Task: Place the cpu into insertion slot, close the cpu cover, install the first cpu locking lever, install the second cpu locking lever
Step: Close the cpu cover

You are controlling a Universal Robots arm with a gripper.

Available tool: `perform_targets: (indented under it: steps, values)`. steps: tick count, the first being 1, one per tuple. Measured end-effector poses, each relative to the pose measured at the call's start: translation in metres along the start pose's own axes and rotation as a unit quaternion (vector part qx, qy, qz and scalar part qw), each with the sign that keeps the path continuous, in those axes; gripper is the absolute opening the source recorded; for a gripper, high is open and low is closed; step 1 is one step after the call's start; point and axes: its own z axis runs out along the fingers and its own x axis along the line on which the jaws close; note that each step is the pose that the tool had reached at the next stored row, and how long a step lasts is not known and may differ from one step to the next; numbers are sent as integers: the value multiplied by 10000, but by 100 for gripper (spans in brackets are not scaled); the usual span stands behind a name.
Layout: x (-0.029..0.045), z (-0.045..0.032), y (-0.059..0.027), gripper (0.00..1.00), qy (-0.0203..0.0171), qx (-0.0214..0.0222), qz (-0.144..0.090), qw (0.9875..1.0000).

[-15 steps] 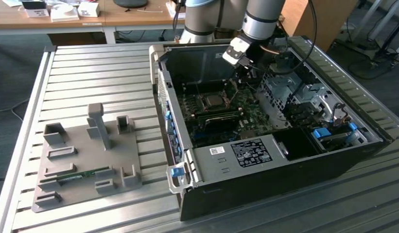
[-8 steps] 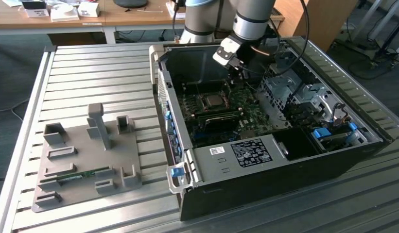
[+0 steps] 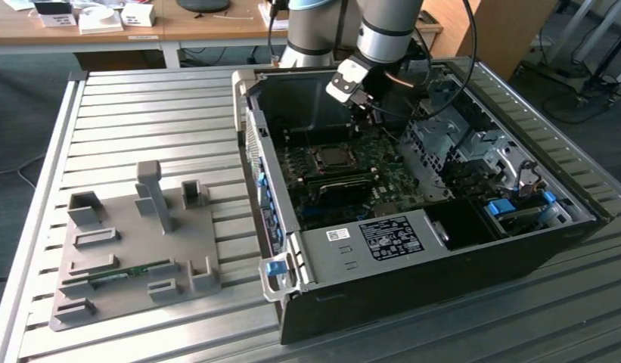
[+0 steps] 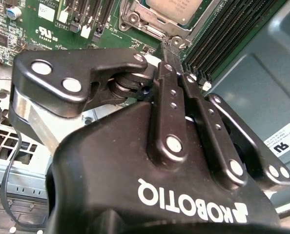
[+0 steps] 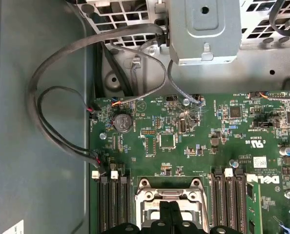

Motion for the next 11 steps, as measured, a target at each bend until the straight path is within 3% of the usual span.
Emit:
perform_targets:
  steps: [11]
  values:
    - [-1,2,-5,11,-2,38,2,10000]
